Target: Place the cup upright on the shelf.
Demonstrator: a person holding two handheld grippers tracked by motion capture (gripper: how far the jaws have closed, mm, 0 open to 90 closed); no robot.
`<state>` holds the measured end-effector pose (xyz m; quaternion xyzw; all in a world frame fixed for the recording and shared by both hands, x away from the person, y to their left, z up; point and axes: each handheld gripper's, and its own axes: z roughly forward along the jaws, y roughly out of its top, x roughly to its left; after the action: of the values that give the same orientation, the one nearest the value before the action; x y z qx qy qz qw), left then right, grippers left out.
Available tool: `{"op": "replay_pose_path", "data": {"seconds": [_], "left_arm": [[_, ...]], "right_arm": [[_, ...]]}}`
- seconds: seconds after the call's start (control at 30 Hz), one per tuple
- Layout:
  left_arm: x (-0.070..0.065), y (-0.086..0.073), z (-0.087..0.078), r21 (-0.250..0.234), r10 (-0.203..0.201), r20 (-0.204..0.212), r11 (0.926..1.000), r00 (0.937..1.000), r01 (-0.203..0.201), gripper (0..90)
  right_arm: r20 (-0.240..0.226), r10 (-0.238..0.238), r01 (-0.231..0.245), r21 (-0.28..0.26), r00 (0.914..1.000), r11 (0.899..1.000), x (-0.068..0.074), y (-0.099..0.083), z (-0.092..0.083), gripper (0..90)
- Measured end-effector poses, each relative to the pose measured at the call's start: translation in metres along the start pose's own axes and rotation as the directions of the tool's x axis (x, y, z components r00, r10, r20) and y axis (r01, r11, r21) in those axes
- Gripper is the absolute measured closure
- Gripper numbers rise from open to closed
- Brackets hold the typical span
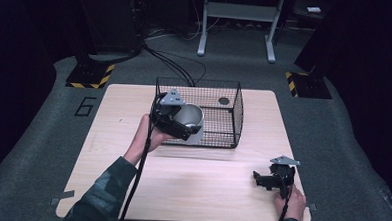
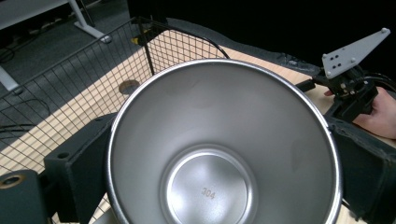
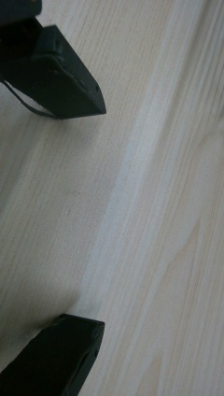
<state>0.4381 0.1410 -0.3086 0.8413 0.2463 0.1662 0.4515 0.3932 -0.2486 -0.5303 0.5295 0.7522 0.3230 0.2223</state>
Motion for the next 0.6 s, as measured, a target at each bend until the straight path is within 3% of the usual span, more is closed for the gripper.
{"op": "replay_pose_path", "data": {"seconds": [0.6], "left_arm": [[0.021, 0.023, 0.015, -0.002, -0.010, -0.025, 0.9999, 0.9996, 0.010, 6.2]], "right_arm": [[-0.002, -0.001, 0.001, -0.002, 1.0000, 1.000, 0.000, 0.000, 0.000, 0.0]]}}
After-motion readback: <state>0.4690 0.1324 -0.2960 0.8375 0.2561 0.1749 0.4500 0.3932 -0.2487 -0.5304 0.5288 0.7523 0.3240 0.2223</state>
